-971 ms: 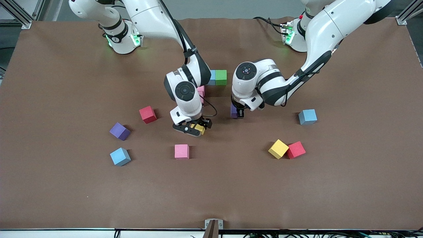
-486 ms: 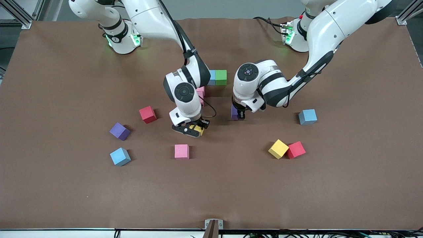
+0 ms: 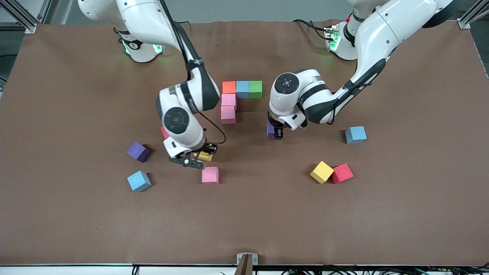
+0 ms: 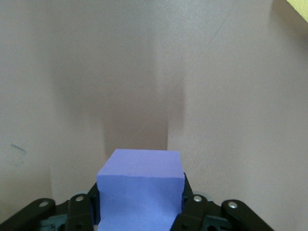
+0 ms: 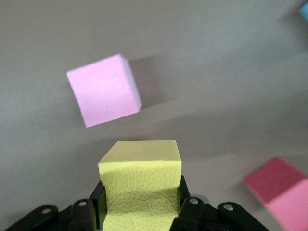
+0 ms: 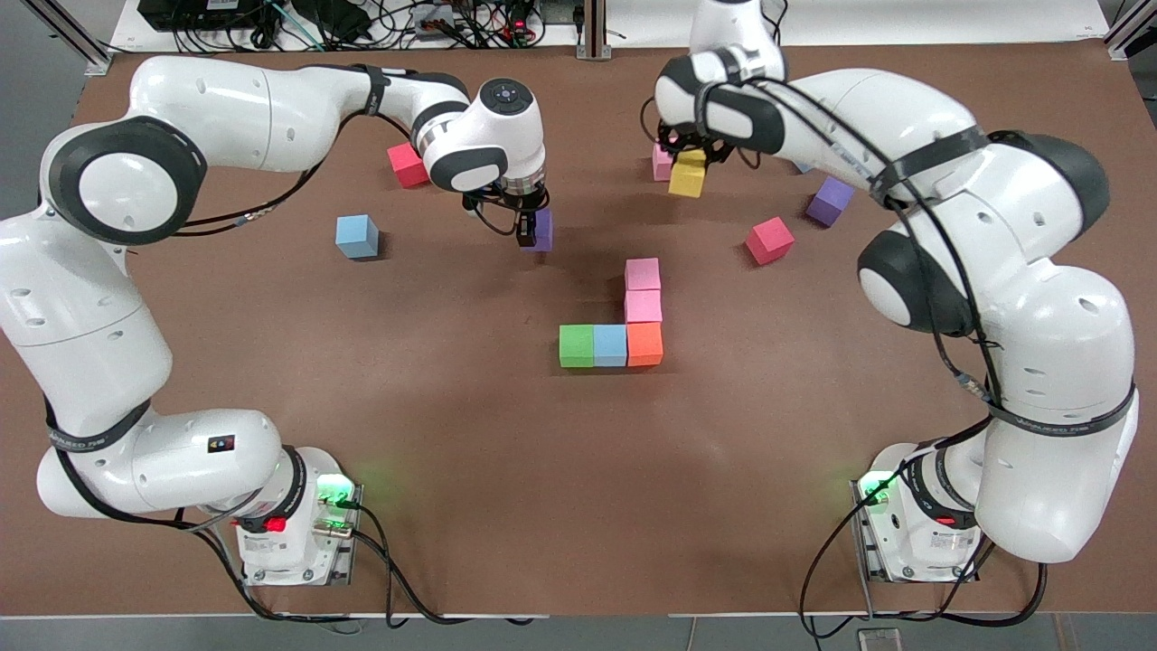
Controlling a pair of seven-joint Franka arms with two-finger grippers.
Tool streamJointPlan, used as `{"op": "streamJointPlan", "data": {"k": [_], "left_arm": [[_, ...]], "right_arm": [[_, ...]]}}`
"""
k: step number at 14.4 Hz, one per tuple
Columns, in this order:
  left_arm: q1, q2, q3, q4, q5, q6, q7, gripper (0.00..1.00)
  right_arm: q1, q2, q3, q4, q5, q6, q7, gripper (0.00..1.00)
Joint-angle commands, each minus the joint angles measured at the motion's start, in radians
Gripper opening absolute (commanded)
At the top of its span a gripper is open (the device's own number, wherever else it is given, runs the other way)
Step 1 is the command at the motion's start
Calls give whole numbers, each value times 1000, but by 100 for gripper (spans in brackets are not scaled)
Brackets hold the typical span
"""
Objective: Arrange 11 blocks into digit 3
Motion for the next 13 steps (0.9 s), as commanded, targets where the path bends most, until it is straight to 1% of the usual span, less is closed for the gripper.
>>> {"op": "streamJointPlan", "data": {"k": [1,2,4,6,7,9,10,13], "left_arm": [[-32,1,-3,10,13,2,-102,33],[-68,1,-3,15,1,2,-110,33],[-128,15,8,38,-16,2,-128,33],[-229,40,66,85,-19,2,-179,33],[-293,50,115,114,-20,2,-199,33],[-393,78,184,163,-28,2,-228,33],[-423,90,200,177,-34,2,-237,33],[-457,106,203,188,-78,2,-244,33]], "right_arm": [[3,-66,-54,-29,21,-58,-90,0],[2,-76,-70,-29,21,-76,-109,0],[2,-80,-84,-30,21,-93,-135,0],[5,-80,-84,-32,21,-92,-135,0],[6,-79,-84,-32,21,-90,-135,0],[11,-79,-84,-35,21,-89,-135,0],[12,-79,-84,-36,21,-89,-135,0],[15,-76,-84,-39,21,-78,-133,0]]}}
